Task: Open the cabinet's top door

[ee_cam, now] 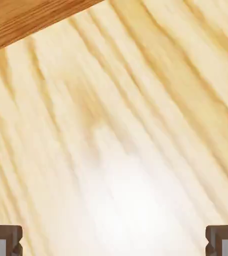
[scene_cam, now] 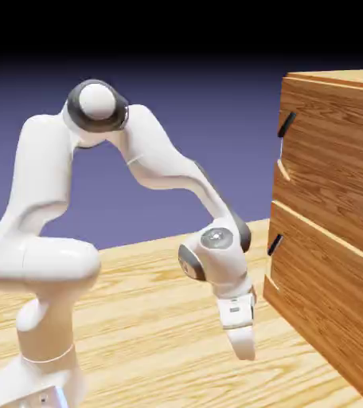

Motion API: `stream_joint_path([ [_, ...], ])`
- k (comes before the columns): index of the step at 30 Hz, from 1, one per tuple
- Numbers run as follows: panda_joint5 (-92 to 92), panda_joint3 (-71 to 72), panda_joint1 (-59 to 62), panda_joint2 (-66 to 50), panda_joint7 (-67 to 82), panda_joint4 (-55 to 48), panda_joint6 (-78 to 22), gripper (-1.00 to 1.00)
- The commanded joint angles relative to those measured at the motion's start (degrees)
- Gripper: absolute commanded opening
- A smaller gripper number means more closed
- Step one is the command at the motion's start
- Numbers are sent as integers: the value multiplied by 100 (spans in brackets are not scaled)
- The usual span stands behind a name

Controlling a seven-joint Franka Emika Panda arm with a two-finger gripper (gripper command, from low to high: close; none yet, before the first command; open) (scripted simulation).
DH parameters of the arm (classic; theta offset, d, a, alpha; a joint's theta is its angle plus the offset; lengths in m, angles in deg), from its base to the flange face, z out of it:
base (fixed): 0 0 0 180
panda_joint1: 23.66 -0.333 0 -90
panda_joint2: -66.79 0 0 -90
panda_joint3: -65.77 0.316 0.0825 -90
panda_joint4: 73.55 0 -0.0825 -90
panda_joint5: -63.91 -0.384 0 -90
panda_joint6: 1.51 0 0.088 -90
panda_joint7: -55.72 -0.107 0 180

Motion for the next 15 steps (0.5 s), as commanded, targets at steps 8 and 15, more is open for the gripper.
stream_joint_path([
  [8,-1994,-1446,-1396,-1413,1100,-304,-329,100],
  [15,-3739,-2712,-2618,-2648,2063,-571,-617,100],
])
